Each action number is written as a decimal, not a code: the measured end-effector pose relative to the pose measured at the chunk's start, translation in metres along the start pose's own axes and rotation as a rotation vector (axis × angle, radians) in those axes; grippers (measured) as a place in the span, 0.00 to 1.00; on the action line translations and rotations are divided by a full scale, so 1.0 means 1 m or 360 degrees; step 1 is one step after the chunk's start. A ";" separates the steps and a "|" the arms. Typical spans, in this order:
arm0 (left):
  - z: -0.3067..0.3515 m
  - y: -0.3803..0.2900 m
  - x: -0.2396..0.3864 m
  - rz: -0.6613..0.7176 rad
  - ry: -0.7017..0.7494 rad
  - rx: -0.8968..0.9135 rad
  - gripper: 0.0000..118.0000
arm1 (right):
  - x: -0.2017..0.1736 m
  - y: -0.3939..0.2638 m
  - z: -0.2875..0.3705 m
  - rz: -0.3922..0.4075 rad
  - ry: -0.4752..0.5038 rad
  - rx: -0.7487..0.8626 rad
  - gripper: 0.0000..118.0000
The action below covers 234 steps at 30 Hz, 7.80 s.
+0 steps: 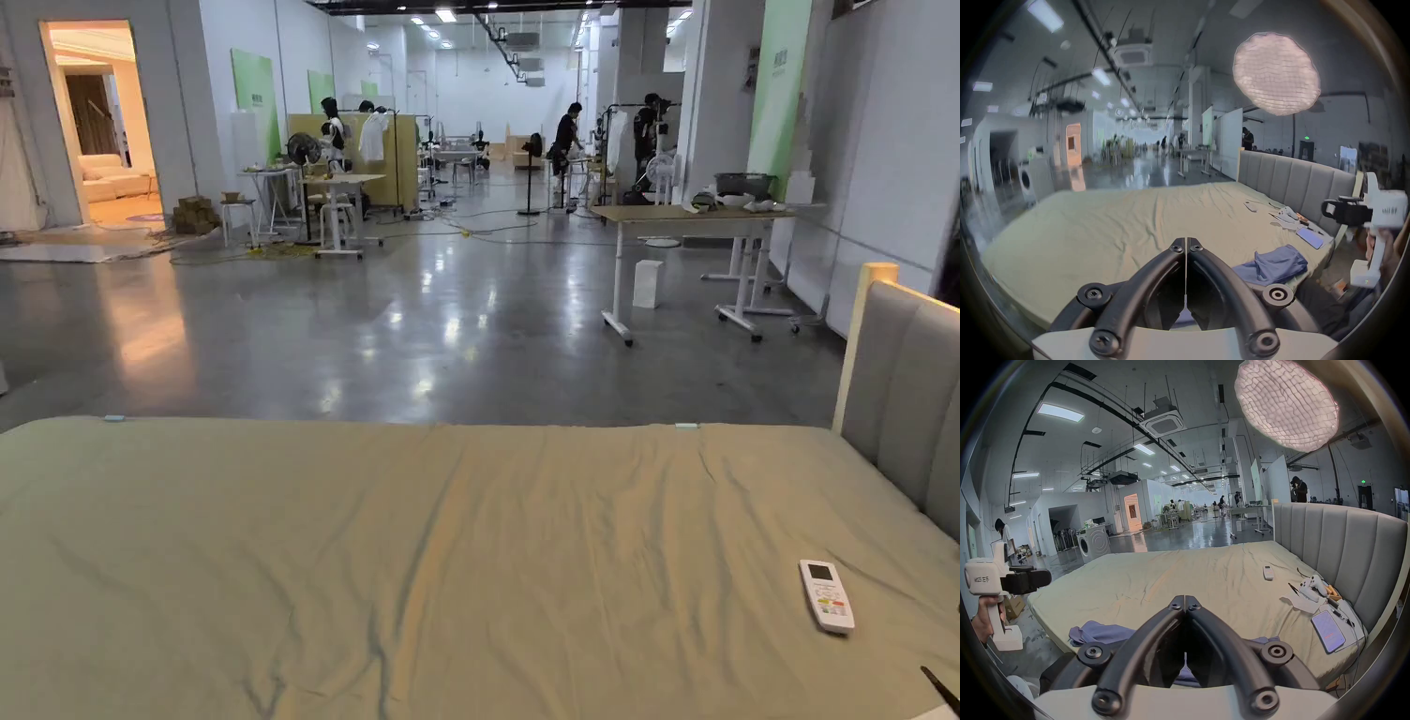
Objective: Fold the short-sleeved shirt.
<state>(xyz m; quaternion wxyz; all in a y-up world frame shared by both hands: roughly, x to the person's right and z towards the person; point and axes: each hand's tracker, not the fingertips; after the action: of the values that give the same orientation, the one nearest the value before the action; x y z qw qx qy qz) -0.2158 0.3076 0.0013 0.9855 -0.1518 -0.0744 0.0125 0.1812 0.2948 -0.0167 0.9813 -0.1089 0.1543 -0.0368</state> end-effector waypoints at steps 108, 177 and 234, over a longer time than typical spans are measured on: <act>-0.184 -0.186 -0.145 0.1465 -0.0558 -0.0833 0.92 | 0.020 -0.067 0.029 -0.0243 -0.0087 -0.0417 0.00; -0.198 -0.104 0.110 0.0878 -0.1025 -0.0766 0.00 | 0.035 -0.099 0.004 -0.0497 -0.0086 -0.0553 0.00; -0.173 -0.083 -0.216 0.1021 -0.0430 -0.0944 0.18 | 0.082 -0.100 -0.074 -0.0950 0.0058 -0.0738 0.00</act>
<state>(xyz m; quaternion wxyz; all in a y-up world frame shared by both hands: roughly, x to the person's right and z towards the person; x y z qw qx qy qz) -0.4036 0.1672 -0.1675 0.8272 -0.4398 -0.1518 0.3150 0.2322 0.1739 -0.0872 0.8738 -0.3677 0.1374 -0.2872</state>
